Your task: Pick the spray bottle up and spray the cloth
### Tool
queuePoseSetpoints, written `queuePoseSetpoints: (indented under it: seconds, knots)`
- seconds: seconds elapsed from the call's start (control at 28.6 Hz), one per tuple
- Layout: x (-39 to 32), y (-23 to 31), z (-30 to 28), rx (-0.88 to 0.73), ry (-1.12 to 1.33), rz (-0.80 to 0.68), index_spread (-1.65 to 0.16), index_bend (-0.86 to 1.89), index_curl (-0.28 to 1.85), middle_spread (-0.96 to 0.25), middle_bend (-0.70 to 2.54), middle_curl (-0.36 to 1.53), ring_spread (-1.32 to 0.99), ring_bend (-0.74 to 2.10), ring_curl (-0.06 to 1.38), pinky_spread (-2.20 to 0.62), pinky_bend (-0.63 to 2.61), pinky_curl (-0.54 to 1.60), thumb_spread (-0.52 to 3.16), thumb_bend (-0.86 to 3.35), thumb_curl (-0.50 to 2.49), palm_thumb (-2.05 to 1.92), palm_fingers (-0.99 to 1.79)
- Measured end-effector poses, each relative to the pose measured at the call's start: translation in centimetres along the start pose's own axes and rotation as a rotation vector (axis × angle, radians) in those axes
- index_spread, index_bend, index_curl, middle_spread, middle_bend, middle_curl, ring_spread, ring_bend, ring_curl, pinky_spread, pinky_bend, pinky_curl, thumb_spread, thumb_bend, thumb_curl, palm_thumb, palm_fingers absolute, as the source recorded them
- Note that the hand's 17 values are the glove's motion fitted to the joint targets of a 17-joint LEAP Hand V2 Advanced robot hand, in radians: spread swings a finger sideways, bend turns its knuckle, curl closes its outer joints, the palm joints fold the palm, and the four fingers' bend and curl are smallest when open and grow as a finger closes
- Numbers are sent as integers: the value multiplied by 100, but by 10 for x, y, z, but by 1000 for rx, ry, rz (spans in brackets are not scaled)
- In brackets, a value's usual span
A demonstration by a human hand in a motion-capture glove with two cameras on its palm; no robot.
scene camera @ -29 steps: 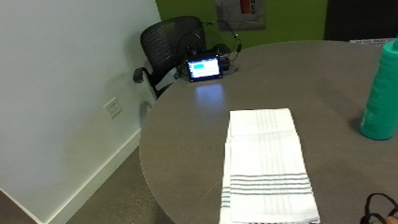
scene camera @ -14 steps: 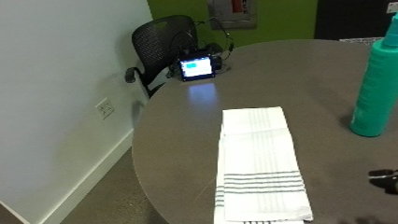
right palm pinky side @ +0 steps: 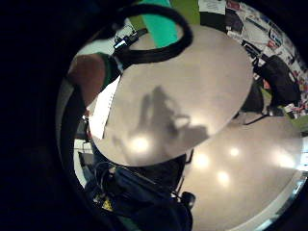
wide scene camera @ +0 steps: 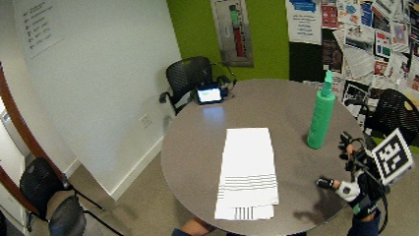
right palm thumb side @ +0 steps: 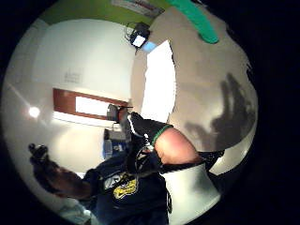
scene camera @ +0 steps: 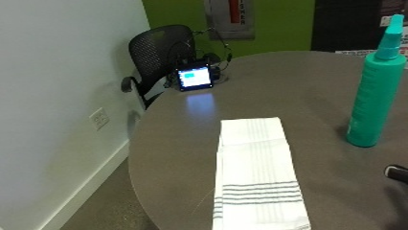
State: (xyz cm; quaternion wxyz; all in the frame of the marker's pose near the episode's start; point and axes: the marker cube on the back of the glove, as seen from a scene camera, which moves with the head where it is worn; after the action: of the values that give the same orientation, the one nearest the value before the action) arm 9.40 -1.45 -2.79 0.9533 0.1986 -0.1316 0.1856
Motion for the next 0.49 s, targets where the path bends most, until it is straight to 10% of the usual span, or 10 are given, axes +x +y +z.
queuePoseSetpoints:
  seconds: [0.17,0.49]
  knots:
    - [6,-36,14,-25,-221,10,-42,7,7,6,1,23,3,21,32,17,101,49,103,-3,31,39,-18]
    - [-24,-111,45,-8,-445,7,-43,8,6,12,5,13,12,19,23,29,114,46,96,-3,32,37,-24]
